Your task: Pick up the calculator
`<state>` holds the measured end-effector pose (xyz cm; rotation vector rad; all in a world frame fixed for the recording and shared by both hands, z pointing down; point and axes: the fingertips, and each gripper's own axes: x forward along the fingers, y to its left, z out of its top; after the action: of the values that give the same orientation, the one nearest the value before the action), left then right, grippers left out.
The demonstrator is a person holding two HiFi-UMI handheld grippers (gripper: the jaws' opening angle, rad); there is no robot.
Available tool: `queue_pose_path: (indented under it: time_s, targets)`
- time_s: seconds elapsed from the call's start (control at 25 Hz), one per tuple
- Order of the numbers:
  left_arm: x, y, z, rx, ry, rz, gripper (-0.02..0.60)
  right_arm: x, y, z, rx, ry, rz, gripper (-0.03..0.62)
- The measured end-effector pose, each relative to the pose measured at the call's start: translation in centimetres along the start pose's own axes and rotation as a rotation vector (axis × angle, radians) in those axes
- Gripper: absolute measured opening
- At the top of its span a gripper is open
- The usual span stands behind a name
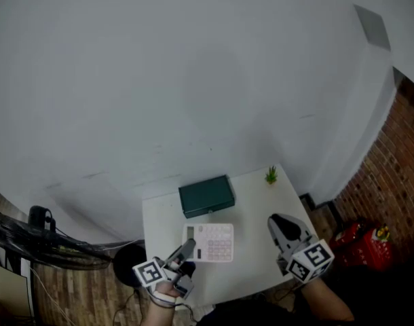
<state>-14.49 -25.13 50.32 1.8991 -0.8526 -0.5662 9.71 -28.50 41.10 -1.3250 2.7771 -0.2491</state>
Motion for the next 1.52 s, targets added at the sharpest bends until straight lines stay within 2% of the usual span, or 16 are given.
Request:
queue_pose_path:
  time_s: [0.24, 0.52, 1.0, 1.52]
  targets:
    - [0.5, -1.5, 0.6, 0.006, -0.018, -0.026, 0.061, 0.2, -0.8, -0.1, -0.005, -0.009, -0.01, 0.028]
    - [0.0, -2.5, 0.8, 0.015, -0.039, -0.021, 0.061, 0.5, -0.1, 0.3, -0.092, -0.004, -0.002, 0.029]
    - [-0.4, -3.2, 0.5, 0.002, -0.059, -0.032, 0.061, 0.4, 0.2, -0.2, -0.109, 0.018, 0.016, 0.029]
    - [-1.1, -3.2, 0.3, -0.032, -0.071, -0.033, 0.061, 0.0, 0.1, -0.3, -0.125, 0.025, -0.015, 0.029]
